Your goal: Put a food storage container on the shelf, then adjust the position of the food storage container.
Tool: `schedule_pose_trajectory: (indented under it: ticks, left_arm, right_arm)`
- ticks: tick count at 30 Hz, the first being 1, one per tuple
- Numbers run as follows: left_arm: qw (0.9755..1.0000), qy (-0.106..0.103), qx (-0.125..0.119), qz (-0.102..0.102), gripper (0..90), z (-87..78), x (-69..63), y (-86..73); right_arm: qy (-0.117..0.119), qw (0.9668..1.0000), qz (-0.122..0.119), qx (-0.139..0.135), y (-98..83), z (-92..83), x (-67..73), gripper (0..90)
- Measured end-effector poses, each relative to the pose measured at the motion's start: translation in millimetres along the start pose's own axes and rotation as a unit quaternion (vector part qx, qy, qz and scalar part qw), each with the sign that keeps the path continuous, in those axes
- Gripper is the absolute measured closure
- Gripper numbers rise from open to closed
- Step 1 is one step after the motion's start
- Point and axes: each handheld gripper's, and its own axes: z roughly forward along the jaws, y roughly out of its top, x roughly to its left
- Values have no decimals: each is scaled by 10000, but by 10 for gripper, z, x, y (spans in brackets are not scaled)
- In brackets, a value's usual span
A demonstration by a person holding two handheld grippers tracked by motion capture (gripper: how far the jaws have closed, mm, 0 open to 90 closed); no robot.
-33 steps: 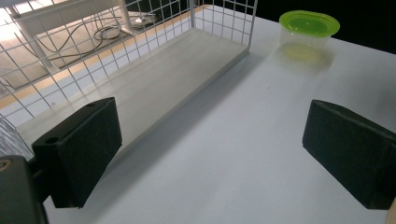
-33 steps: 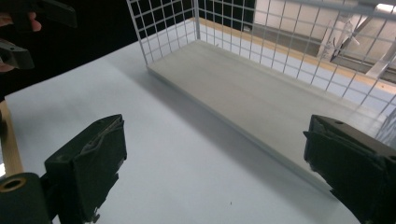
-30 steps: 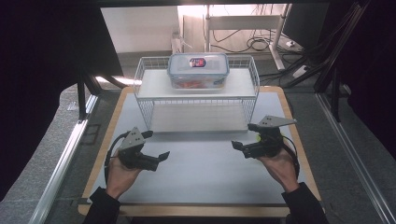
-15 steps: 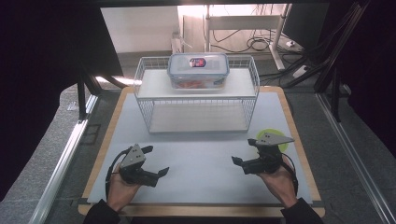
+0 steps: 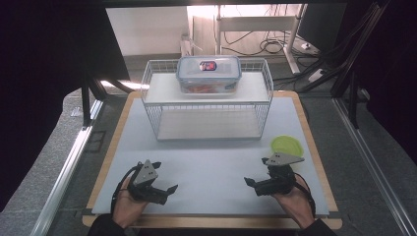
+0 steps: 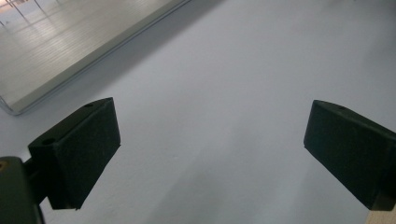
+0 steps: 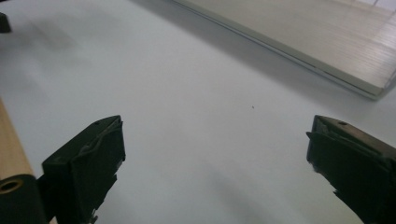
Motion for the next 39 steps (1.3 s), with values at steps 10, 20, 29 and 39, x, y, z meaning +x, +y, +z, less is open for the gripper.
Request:
schedule_pose_trajectory:
  ticks: [10, 20, 29, 39]
  left_arm:
    - [9998, -98, 2, -146, 75, -14, 5, -2]
    - [9999, -62, 90, -74, 77, 28, -3, -19]
    - [9998, -89, 151, 30, 72, 58, -9, -29]
    - [9998, -52, 185, 112, 70, 73, -18, -33]
  right_arm:
    - [-306, 9984, 429, 188, 11, -65, -157, 59]
    - [-622, 9969, 423, 232, 92, -255, -321, 481]
    - [-1035, 9932, 498, 168, 139, -367, -609, 835]
    - [-1538, 9841, 886, 72, 109, -484, -995, 900]
